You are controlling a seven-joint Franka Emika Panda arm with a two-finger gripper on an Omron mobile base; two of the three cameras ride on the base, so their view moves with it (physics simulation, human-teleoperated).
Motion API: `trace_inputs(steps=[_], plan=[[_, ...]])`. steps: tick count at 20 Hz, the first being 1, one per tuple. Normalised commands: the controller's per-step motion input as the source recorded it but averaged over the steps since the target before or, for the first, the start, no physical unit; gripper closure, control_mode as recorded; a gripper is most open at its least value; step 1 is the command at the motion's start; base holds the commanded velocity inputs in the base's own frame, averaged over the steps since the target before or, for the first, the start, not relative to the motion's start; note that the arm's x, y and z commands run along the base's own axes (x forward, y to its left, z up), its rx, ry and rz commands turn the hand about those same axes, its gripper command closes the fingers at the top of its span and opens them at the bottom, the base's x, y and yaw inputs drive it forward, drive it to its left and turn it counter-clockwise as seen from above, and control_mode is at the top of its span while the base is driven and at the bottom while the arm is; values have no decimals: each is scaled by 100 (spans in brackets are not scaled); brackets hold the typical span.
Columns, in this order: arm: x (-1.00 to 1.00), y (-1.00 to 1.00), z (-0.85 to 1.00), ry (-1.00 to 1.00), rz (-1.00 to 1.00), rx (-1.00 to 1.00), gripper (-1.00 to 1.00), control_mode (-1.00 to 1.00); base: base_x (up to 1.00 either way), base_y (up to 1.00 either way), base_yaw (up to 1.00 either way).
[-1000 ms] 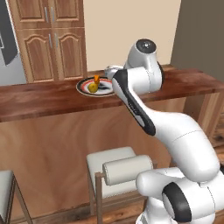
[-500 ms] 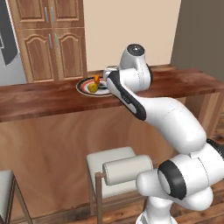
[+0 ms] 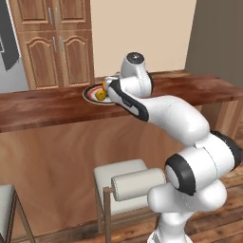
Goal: Take the cheese, chicken drumstick, and lemon from the fridge and place them on the plate on the dining counter to create an appetizer plate.
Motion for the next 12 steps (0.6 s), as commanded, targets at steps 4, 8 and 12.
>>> trace_inputs(steps=[4,8,12], plan=[[51,4,-19,5,0,1,100,-100,0,0,0],[57,0,-21,5,0,2,100,-100,0,0,0],[40,8,-24,3,0,0,100,-100,0,0,0]])
